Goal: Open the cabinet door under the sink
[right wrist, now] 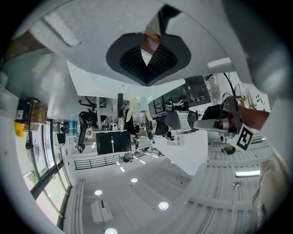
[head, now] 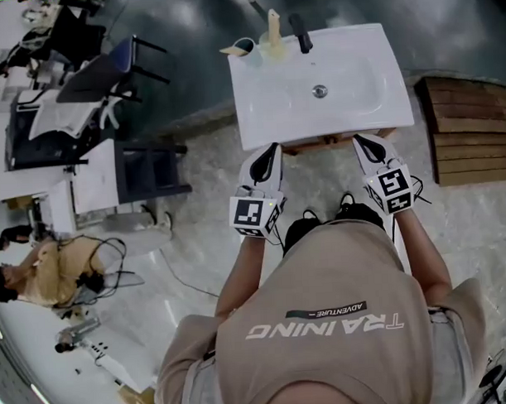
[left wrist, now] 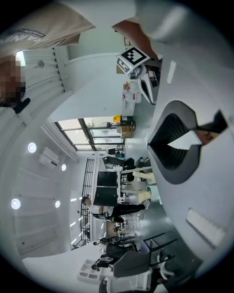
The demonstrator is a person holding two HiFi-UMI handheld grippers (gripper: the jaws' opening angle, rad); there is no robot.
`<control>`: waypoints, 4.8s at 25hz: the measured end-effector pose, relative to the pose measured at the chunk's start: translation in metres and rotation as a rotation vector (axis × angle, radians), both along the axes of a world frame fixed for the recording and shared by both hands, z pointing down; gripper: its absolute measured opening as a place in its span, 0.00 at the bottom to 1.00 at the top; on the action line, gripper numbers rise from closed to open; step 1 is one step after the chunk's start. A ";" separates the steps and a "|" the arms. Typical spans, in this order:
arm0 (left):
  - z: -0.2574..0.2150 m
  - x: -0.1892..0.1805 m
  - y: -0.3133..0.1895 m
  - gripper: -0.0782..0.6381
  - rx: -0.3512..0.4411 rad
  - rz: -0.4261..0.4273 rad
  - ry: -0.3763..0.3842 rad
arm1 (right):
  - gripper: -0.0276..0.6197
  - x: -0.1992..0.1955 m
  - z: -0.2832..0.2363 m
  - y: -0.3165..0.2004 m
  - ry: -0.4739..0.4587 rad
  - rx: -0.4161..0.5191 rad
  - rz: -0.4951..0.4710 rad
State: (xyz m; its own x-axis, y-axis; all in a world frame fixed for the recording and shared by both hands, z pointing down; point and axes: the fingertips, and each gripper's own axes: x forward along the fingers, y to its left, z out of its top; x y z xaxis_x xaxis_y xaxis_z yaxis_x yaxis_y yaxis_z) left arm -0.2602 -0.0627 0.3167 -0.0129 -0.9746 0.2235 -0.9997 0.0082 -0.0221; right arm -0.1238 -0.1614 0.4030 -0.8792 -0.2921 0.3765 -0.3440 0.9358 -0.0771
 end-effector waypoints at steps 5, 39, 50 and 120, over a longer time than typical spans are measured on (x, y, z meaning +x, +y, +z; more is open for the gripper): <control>0.001 -0.004 -0.012 0.13 0.013 0.107 0.000 | 0.05 0.004 0.005 0.004 0.022 -0.005 0.081; 0.223 0.027 -0.003 0.13 -0.292 0.373 0.130 | 0.05 -0.013 0.295 0.036 0.177 -0.417 0.444; 0.299 0.051 -0.009 0.13 -0.338 0.348 0.155 | 0.15 -0.052 0.385 -0.001 0.269 -0.421 0.373; 0.344 0.001 0.044 0.13 -0.432 0.391 0.127 | 0.18 -0.021 0.417 0.019 -0.722 -1.123 0.529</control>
State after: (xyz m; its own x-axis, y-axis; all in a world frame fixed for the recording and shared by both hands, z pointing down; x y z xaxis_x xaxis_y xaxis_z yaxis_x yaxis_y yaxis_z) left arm -0.2595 -0.0184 0.6608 0.3811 -0.7223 0.5771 -0.9219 -0.3438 0.1784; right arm -0.1446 -0.1428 0.8203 -0.8577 -0.4921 0.1493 -0.1936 0.0400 -0.9803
